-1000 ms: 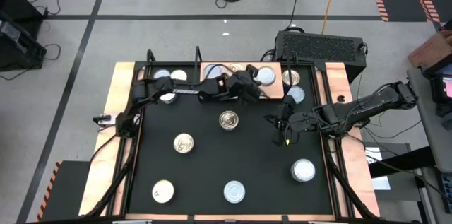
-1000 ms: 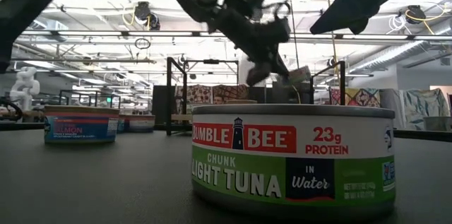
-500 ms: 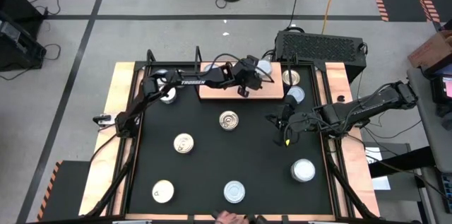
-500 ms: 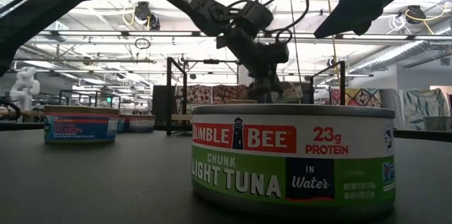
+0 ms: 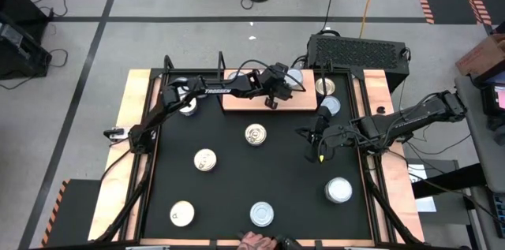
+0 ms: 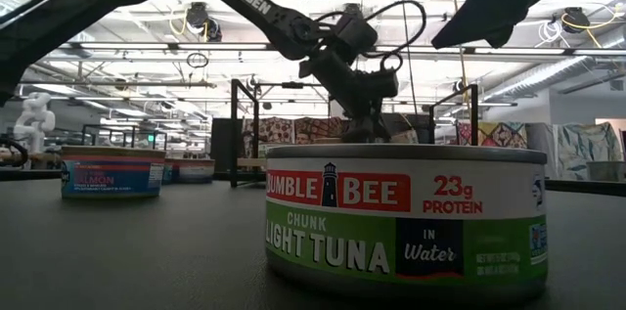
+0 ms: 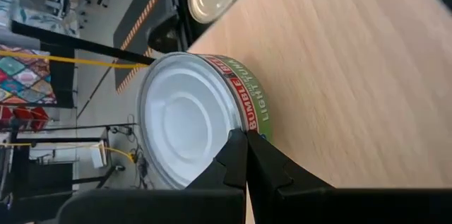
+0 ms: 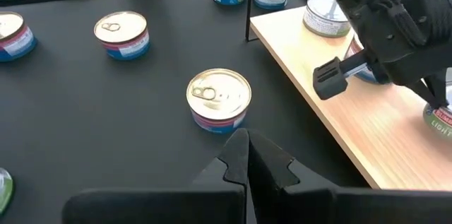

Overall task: Stack canned seafood by type on shelf
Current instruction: Put the center green tuna can on the shelf

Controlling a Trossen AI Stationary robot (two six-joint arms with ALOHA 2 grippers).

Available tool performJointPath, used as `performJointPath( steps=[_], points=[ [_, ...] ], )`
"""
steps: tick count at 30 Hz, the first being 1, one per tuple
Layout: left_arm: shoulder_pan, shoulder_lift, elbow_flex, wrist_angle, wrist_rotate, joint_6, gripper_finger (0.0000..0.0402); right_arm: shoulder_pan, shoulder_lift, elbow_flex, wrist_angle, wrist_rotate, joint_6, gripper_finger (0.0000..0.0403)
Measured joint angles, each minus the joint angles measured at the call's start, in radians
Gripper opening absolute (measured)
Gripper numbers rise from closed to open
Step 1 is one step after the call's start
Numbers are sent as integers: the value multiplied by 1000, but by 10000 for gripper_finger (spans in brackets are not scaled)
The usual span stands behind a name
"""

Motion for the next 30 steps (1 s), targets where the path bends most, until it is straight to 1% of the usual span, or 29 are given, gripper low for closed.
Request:
performJointPath(
  steps=[14,21,30],
  points=[
    [15,1,0,-6,33,-6,0,0,0,0,0,0,0,0],
    [15,6,0,-40,32,-5,0,0,0,0,1,-1,1,0],
    [15,6,0,-41,28,-6,0,0,0,0,0,-1,-1,0]
  ],
)
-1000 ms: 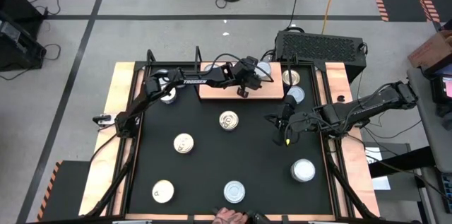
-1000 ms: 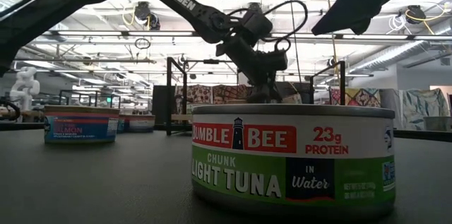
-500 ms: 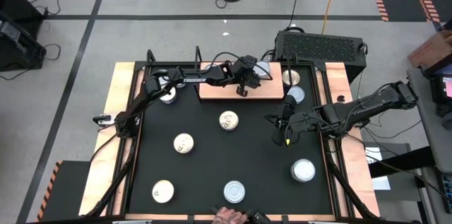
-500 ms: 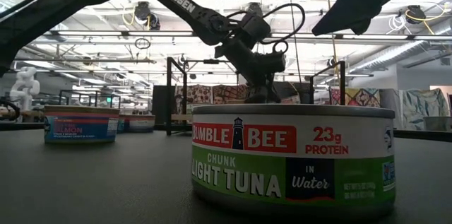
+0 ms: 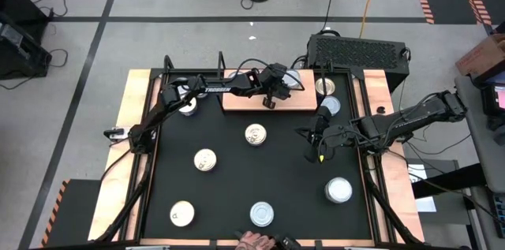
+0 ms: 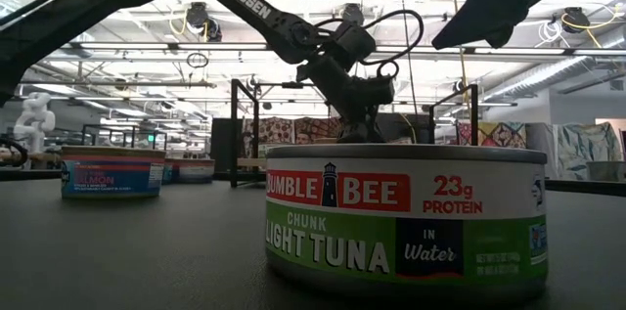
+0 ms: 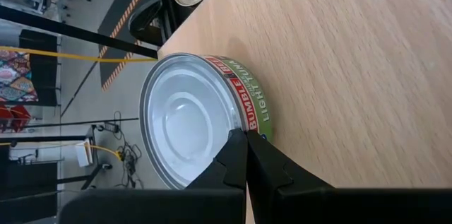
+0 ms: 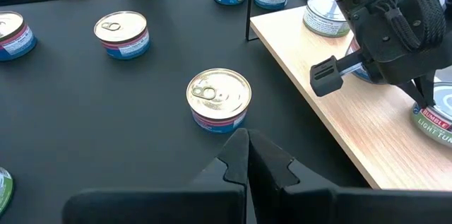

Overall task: Stack canned seafood by type on shelf
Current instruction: Put the center green tuna can on the shelf, then adjust the tuna cans and align them by color on the shelf

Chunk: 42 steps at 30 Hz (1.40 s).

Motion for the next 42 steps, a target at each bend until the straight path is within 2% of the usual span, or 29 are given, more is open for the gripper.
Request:
performJointPath(
  steps=[6,14,23,30,36,42],
  points=[
    [0,0,0,6,-2,-1,1,0,0,0,0,0,0,0],
    [-2,0,0,43,-3,-2,25,0,0,0,-1,-2,0,0],
    [-17,0,0,50,-10,-1,28,0,0,0,-2,-3,-1,0],
    [-27,0,0,89,-83,-2,29,0,0,0,-2,-3,-1,0],
    [-20,0,0,139,-83,-81,29,0,0,0,-2,-3,1,0],
    [10,0,0,122,-83,-159,29,0,0,0,-1,-3,2,0]
  ],
)
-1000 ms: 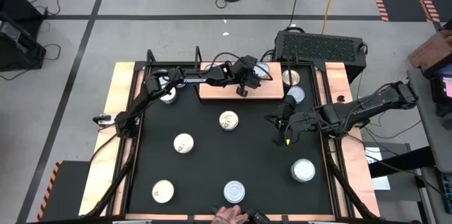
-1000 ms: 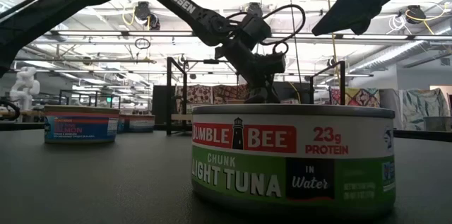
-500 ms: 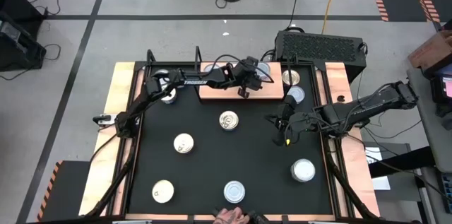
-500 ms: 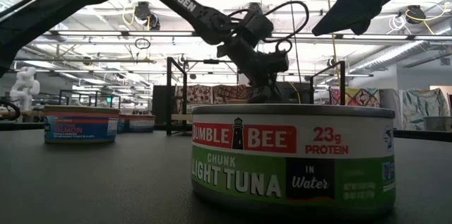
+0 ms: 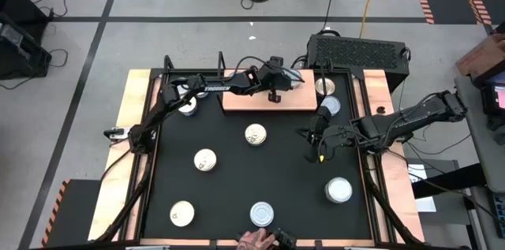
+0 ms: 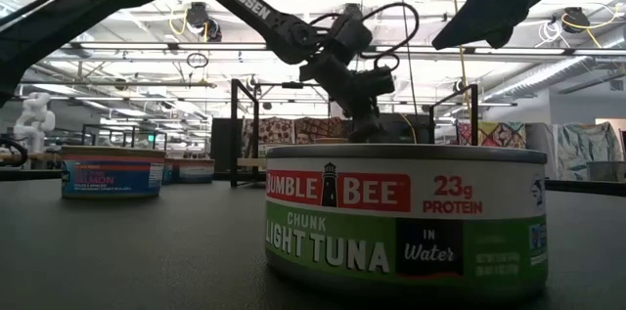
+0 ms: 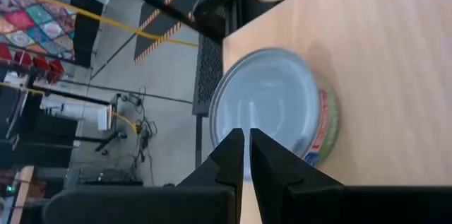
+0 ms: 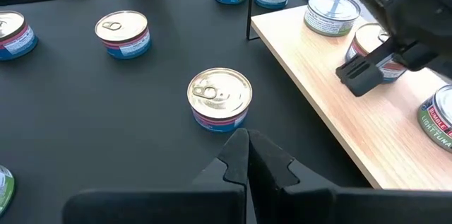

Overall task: Stack canned seafood by type on shelf
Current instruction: Adjust the tuna cans and align them by color on the shelf

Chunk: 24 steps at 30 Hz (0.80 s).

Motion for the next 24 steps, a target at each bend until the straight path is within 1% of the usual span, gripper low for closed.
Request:
performJointPath(
  steps=[6,10,14,18,20,21,24],
  points=[
    [3,0,0,-14,-5,8,29,0,0,0,0,0,0,0],
    [-8,-20,-1,-13,-104,35,29,0,0,0,0,0,-1,0],
    [-31,-70,1,-46,-134,57,29,0,0,0,-1,0,-6,0],
    [-39,-120,0,-137,-133,47,29,0,0,0,-5,0,-6,0],
    [-35,-152,0,-167,-132,6,29,3,0,0,-10,-1,-6,0],
    [-30,-173,0,-204,-121,-20,29,3,0,0,-9,-1,-6,0],
    [-6,-241,0,-295,-40,-115,29,4,0,0,-10,-3,-7,0]
  ],
)
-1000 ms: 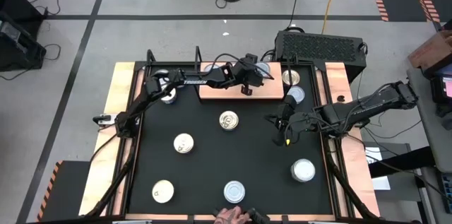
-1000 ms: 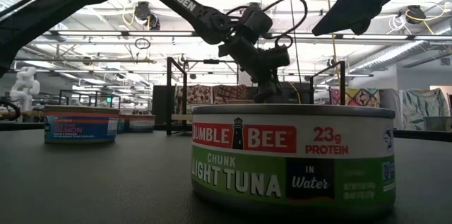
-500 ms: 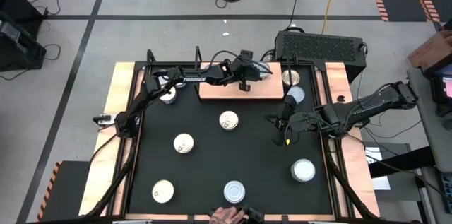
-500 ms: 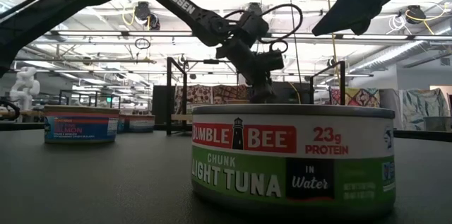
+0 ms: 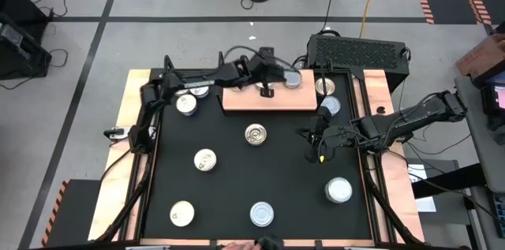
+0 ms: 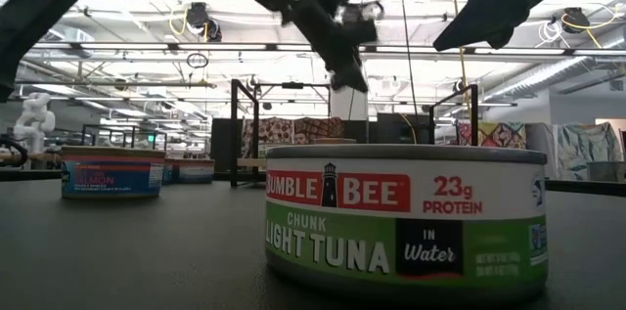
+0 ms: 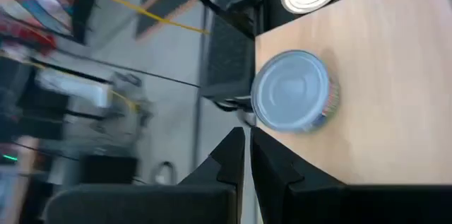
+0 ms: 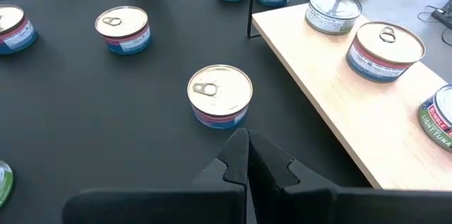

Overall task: Stack canned seafood by type on shelf
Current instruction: Adjust the tuna cans and align them by color on the shelf

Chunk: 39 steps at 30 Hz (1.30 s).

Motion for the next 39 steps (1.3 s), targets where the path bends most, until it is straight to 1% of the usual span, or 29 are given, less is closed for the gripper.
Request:
performJointPath(
  steps=[3,7,11,14,24,31,33,36,39],
  points=[
    [40,-66,0,-94,90,-103,28,4,0,0,0,-1,-7,0],
    [105,-137,1,-203,254,-210,21,4,0,0,1,-1,-5,0],
    [163,-152,0,-332,361,-249,18,4,0,0,5,-1,4,0],
    [195,-151,-3,-417,407,-250,18,4,0,0,7,-2,6,0],
    [210,-145,-113,-407,425,-240,18,5,0,0,9,-1,11,0],
    [210,-144,-126,-420,421,-243,18,5,0,0,9,-1,11,0],
    [209,-144,-126,-426,392,-251,18,5,0,0,9,-1,11,0],
    [206,-136,-126,-484,318,-227,18,5,0,0,9,-1,11,0],
    [203,-115,-126,-543,306,-221,25,5,0,0,9,-1,11,0]
  ],
)
